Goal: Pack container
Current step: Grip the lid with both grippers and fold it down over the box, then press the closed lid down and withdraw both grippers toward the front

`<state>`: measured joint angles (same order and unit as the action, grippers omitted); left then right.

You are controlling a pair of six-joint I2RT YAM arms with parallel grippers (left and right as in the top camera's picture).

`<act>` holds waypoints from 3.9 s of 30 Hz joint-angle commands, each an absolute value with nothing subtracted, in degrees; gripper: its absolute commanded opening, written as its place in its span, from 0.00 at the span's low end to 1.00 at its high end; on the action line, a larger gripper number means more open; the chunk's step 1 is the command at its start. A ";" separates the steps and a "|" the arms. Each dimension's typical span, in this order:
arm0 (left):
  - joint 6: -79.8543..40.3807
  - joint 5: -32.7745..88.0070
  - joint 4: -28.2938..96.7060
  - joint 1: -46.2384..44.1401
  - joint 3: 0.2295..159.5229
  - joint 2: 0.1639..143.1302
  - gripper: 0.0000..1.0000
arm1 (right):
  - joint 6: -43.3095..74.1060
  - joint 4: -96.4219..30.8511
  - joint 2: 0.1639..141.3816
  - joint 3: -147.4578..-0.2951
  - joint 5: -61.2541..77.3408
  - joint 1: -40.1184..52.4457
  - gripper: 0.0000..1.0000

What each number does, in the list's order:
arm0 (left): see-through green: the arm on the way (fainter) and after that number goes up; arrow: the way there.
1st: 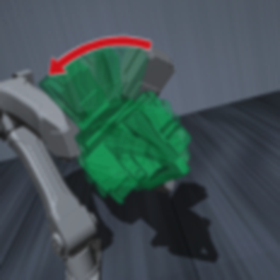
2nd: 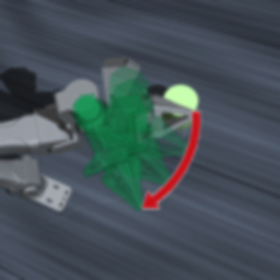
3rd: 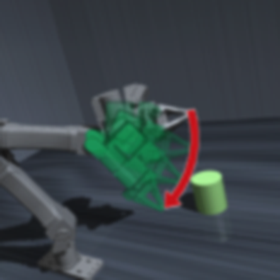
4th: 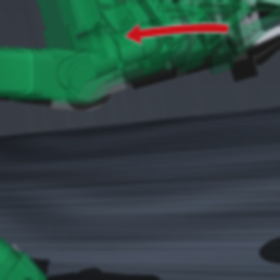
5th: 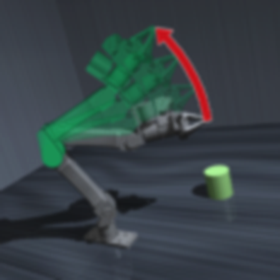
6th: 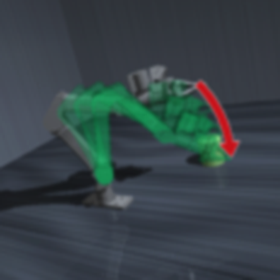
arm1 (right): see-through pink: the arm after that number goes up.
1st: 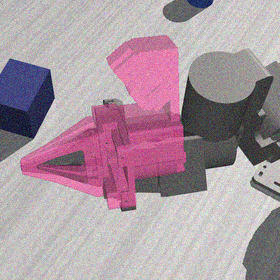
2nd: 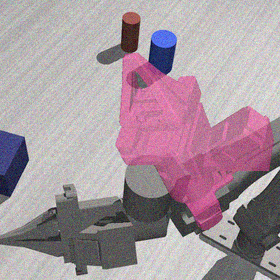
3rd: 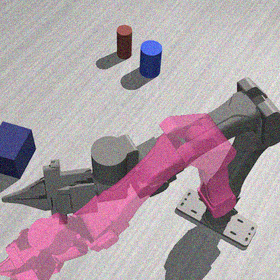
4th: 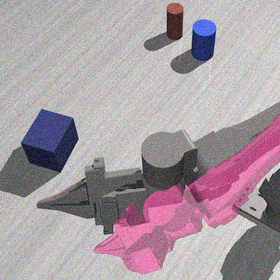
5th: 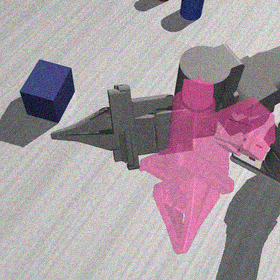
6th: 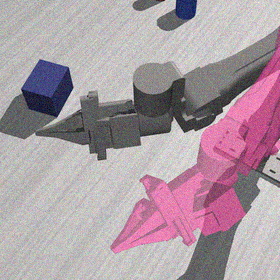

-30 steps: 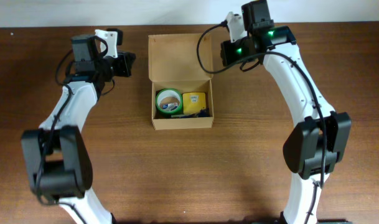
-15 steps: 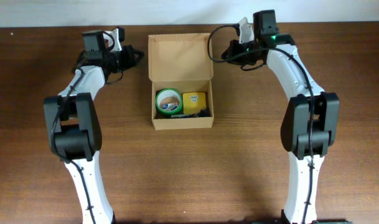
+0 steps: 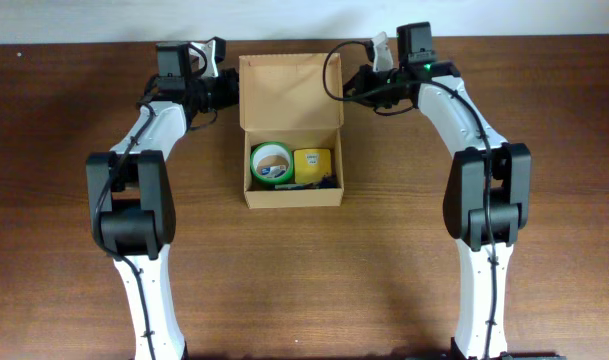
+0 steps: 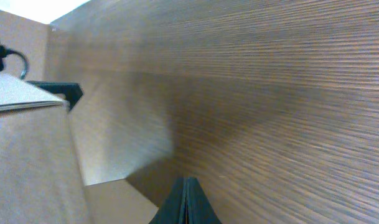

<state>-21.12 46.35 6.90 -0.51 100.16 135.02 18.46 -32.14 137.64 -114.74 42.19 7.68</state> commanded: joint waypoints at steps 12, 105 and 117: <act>-21.78 60.93 6.50 -0.05 103.68 133.86 0.02 | 14.96 -32.60 133.45 -115.81 54.00 6.24 0.04; 3.86 22.81 23.57 -12.21 53.71 88.07 0.02 | -0.97 -30.61 93.80 -65.08 27.31 21.47 0.04; 3.60 23.14 23.57 -12.21 53.71 88.27 0.02 | 0.80 -30.59 100.66 -65.08 27.38 21.47 0.04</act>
<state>4.25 23.33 23.46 -12.40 54.28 87.18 -0.19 -30.28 97.47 -65.73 29.19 21.15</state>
